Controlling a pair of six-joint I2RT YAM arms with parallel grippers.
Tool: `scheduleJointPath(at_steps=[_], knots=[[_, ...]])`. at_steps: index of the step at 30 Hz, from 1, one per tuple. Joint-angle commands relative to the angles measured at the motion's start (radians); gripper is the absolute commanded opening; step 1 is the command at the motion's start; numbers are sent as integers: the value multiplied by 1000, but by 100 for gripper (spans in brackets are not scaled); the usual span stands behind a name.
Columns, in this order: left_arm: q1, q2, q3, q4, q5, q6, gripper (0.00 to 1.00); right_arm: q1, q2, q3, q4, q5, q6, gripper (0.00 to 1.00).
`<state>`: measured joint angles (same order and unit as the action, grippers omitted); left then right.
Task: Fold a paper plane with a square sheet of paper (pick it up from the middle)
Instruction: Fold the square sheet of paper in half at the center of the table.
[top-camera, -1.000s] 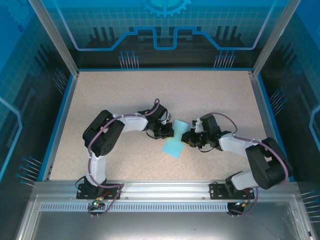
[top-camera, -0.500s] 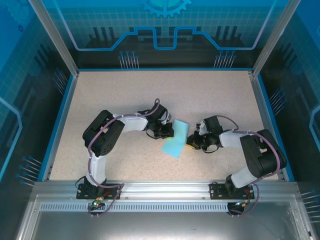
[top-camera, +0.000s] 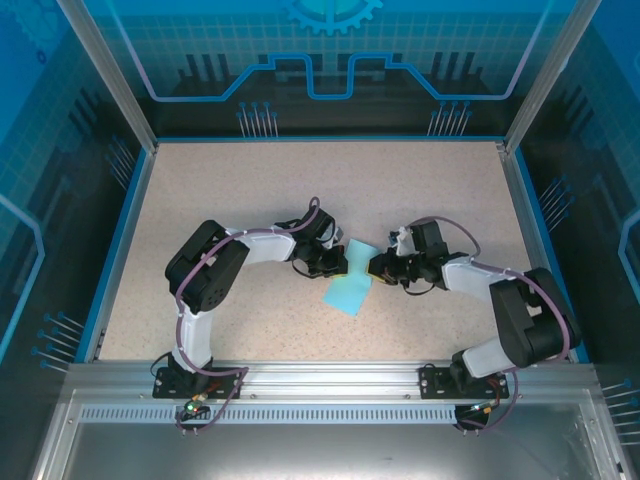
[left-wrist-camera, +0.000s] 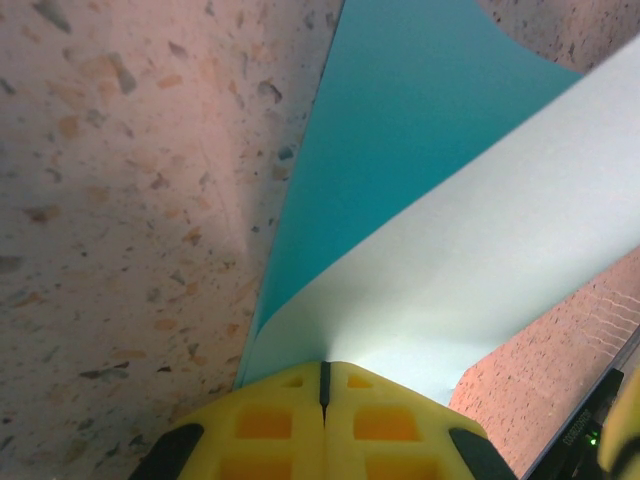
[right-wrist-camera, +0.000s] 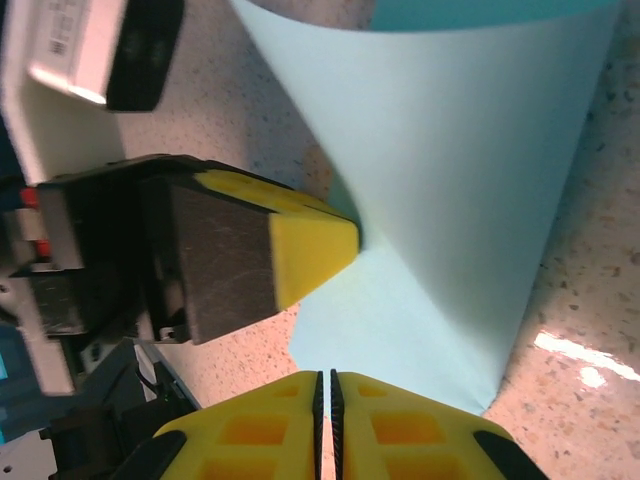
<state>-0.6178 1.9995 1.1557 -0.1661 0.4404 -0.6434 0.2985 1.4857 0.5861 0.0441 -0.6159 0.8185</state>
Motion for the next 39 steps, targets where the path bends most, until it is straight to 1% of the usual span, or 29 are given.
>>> scheduleJointPath(at_steps=[1,2,3,4,6,9,13,16,18,20,23,27,28,30,31,35,37,39], knots=[[-2,74,-47,-101,-73,31,0,-12,53,39,-21,-9,-11,13],[-3,74,-47,-100,-72,32,0,-9,69,52,-70,42,-32,12],[-3,75,-45,-103,-74,34,0,-9,86,50,-82,77,-43,12],[-2,74,-45,-105,-75,35,0,-12,102,37,-62,77,-42,12],[-2,74,-45,-108,-78,38,0,-19,141,18,-43,72,-42,7],[-1,75,-49,-107,-78,39,0,-21,160,-12,-22,102,-36,7],[-1,76,-52,-107,-83,40,0,-24,135,-16,-12,83,-25,7],[-1,76,-55,-106,-81,40,0,-25,73,12,-29,55,-23,8],[-2,75,-54,-107,-83,42,0,-25,36,34,-39,42,-26,10],[0,76,-53,-107,-81,43,0,-29,25,55,-42,36,-29,11],[-2,76,-50,-111,-84,46,0,-36,45,78,-59,52,-41,11],[1,79,-45,-116,-84,52,0,-42,115,94,-44,32,-45,10],[2,79,-45,-118,-86,53,0,-43,128,96,-52,45,-49,9],[2,77,-46,-118,-86,54,0,-55,154,93,-96,113,-42,10],[2,76,-47,-115,-87,53,0,-60,168,82,-89,123,-36,10],[1,81,-54,-113,-89,48,0,-82,226,54,-21,74,-20,8],[3,84,-53,-115,-92,49,0,-85,212,58,-18,55,-12,7],[3,87,-53,-117,-96,51,0,-85,161,62,-23,48,0,9]])
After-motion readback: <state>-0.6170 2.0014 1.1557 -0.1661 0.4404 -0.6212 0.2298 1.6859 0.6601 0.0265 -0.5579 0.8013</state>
